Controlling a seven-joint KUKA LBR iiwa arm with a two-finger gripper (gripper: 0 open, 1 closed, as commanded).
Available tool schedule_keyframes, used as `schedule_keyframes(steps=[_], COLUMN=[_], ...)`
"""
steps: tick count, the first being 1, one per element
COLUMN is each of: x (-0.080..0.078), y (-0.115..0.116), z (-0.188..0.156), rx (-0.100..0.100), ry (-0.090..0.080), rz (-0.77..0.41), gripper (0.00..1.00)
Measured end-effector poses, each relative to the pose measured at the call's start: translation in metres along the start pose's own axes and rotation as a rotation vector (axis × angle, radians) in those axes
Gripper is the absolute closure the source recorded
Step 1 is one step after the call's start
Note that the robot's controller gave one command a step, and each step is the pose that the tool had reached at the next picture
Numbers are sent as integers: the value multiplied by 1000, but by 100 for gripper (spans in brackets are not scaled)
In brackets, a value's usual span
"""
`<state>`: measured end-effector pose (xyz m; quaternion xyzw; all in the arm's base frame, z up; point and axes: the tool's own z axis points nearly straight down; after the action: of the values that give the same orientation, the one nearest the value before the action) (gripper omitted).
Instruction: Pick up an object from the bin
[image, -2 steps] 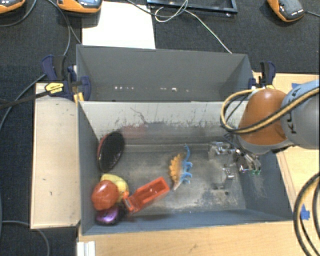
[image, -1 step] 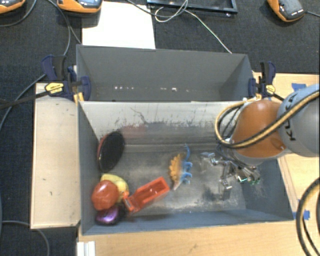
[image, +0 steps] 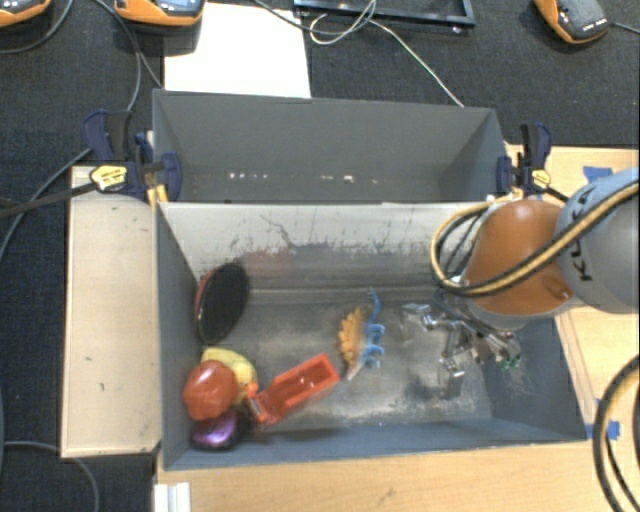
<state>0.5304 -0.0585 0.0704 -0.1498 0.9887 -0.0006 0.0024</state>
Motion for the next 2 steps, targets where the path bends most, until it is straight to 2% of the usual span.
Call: schedule_keyframes(steps=[1, 2], x=[-54, -57], y=[43, 61], z=[-1, -22], rx=[-3, 0], ry=[-4, -6], rz=[-64, -57], gripper=[0, 0])
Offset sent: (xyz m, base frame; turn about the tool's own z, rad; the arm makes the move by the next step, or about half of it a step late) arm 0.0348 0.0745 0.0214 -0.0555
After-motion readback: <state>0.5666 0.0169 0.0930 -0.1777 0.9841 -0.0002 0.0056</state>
